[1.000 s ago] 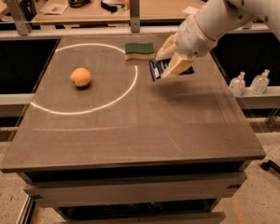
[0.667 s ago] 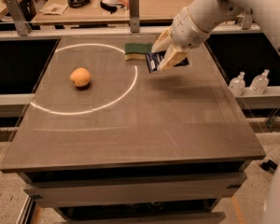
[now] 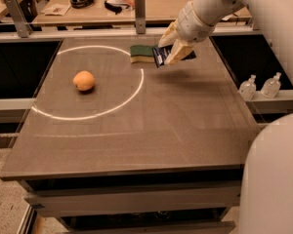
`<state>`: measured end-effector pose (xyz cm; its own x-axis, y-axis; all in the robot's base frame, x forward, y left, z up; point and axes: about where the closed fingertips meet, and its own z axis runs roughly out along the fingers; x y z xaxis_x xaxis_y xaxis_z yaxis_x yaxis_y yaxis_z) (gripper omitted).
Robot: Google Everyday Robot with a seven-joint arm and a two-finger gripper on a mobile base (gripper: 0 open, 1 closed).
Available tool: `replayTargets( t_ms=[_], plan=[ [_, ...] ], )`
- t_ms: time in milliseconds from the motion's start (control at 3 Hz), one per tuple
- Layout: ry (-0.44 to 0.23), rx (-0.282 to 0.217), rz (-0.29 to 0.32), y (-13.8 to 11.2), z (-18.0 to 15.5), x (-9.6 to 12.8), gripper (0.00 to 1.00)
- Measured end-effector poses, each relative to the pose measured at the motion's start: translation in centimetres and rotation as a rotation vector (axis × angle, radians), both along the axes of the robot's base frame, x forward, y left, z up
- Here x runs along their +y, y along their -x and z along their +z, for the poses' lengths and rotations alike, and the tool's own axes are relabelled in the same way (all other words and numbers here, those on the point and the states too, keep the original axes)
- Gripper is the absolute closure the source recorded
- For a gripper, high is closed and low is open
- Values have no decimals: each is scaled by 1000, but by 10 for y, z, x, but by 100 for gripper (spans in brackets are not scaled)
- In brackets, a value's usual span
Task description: Move rxbar blueberry near sponge
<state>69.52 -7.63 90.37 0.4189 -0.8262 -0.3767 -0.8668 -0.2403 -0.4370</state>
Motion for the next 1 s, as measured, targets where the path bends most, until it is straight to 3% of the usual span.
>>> replayTargets(
  t_ms=[667,1000],
  plan=[
    [72,-140,-11,-27,-11,-11,100],
    [71,-121,-31,-38,-25,-10,100]
  ],
)
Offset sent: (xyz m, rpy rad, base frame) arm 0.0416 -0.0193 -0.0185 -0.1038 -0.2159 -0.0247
